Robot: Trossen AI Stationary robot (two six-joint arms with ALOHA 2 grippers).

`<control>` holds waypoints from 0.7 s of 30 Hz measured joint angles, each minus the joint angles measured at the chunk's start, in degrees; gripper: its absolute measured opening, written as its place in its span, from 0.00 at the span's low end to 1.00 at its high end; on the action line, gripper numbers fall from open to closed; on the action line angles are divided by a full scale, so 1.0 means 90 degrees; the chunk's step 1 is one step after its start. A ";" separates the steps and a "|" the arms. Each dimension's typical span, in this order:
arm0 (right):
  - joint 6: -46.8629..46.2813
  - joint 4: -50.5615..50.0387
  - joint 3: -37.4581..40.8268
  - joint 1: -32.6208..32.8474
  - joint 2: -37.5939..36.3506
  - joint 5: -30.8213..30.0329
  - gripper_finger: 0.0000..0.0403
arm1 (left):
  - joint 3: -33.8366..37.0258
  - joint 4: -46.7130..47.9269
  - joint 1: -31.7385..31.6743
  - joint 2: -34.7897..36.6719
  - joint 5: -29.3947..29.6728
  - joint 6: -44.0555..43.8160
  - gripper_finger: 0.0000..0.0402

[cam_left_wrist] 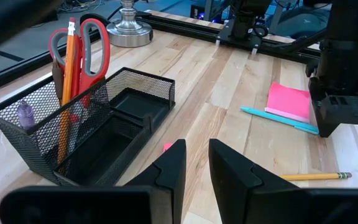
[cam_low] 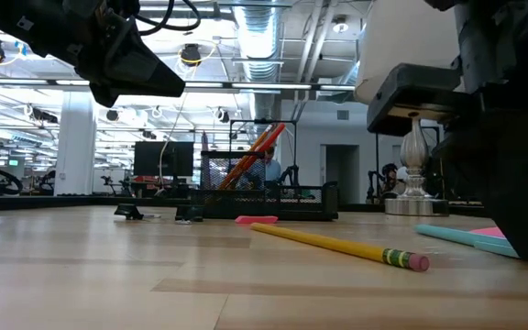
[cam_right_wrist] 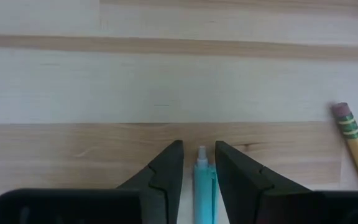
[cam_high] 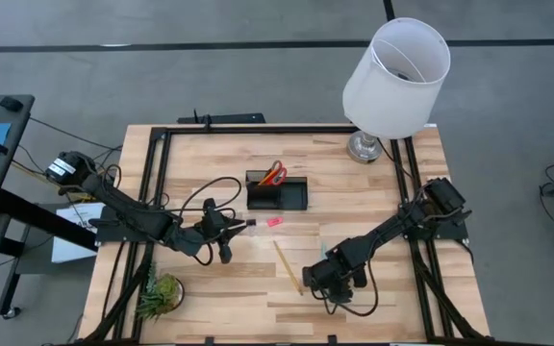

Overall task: Pick and place office supplies into organizer
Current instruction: Put the blue pen into the top left compartment of the black desk organizer

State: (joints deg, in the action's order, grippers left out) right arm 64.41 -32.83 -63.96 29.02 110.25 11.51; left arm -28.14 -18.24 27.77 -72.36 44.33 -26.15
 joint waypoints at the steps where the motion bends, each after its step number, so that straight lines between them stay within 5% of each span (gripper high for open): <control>1: 0.0001 -0.0013 -0.0023 -0.0004 0.0041 -0.0001 0.23 | 0.0000 0.0000 0.0000 0.0000 -0.0001 -0.0002 0.15; 11: -0.0314 -0.0089 -0.0227 -0.0055 0.0094 0.0076 0.21 | 0.0002 0.0294 -0.0002 0.0000 -0.0004 -0.0219 0.15; 21: -0.0717 0.0033 -0.0253 -0.0112 0.0106 0.0087 0.02 | 0.0002 0.0287 0.0000 0.0000 -0.0002 -0.0228 0.15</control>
State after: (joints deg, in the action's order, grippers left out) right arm 57.96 -32.53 -66.24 28.01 111.20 12.29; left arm -28.12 -15.66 27.77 -72.36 44.31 -28.21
